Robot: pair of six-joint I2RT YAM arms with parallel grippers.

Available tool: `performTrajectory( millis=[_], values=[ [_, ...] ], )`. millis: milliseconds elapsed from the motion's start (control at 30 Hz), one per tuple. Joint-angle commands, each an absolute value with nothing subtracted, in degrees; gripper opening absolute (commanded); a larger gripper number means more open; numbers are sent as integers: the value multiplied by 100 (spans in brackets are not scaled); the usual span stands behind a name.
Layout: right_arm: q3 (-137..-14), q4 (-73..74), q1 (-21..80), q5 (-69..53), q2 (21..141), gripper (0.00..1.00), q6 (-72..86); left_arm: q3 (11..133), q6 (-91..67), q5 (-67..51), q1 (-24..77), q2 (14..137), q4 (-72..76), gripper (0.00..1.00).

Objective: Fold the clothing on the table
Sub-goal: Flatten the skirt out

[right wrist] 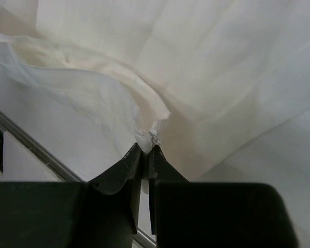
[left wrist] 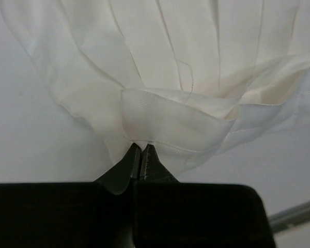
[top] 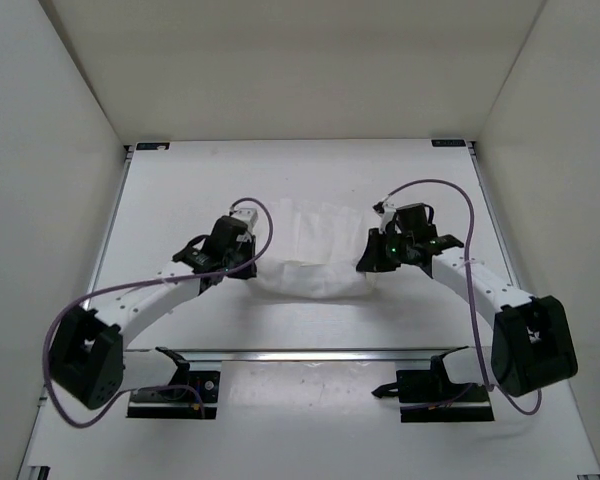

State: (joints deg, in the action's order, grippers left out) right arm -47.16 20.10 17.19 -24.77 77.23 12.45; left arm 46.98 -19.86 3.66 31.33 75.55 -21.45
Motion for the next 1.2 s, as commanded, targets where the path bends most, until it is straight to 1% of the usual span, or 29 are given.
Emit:
performTrajectory(
  millis=[0, 67, 133, 233, 400, 433, 500, 567, 633, 700, 800, 900, 967, 1033, 1067, 1100, 1167],
  values=[
    [-4500, 1090, 1574, -2749, 7320, 0, 1731, 4369, -2688, 406, 2990, 6636, -2013, 0],
    [-4789, 1221, 1547, -2865, 7776, 0, 1627, 4271, -2812, 273, 2638, 6740, -1986, 0],
    [-5411, 1528, 1468, -2839, 8154, 0, 1364, 4446, -2760, 219, 2304, 6969, -1978, 0],
    [-6149, 1486, 1363, -2865, 8577, 0, 1178, 4956, -2506, 281, 2084, 7435, -1811, 0],
    [-7477, 1591, 1003, -2882, 8929, 0, 1002, 6571, -1847, 387, 2092, 8269, -1504, 0],
    [-7566, 1582, 941, -2900, 8956, 0, 976, 6827, -1741, 387, 2083, 8349, -1390, 0],
    [-7917, 1495, 862, -2944, 9009, 0, 897, 7161, -1565, 369, 2066, 8629, -1074, 0],
    [-8251, 1502, 826, -2769, 9113, 0, 765, 7653, -1442, 457, 2048, 8920, -1063, 0],
    [-8735, 1722, 782, -2716, 9342, 0, 686, 8268, -1424, 300, 1987, 9289, -1160, 0],
    [-8956, 1749, 730, -2812, 9404, 0, 729, 8384, -1459, 238, 1978, 9343, -1073, 0],
    [-8467, 1731, 773, -2690, 9134, 1, 712, 7895, -1407, 298, 2144, 9011, -1046, 0],
    [-7352, 1653, 931, -2470, 8537, 0, 703, 6849, -1415, 369, 2416, 8360, -1028, 0],
    [-6577, 1652, 1036, -2470, 8079, 0, 808, 5902, -1441, 439, 2530, 7606, -1116, 0],
    [-5638, 1748, 1116, -2435, 7343, 1, 948, 5338, -1485, 474, 2741, 6983, -1501, 0],
    [-5451, 1810, 1290, -2339, 6947, 0, 1001, 5074, -1511, 553, 2803, 6517, -1625, 0],
    [-5136, 1924, 1362, -2312, 6752, 0, 1106, 4889, -1573, 649, 2934, 6060, -1939, 0],
    [-4870, 2161, 1572, -2198, 5954, 0, 1283, 4843, -1792, 685, 3040, 5436, -2362, 0]
  ],
)
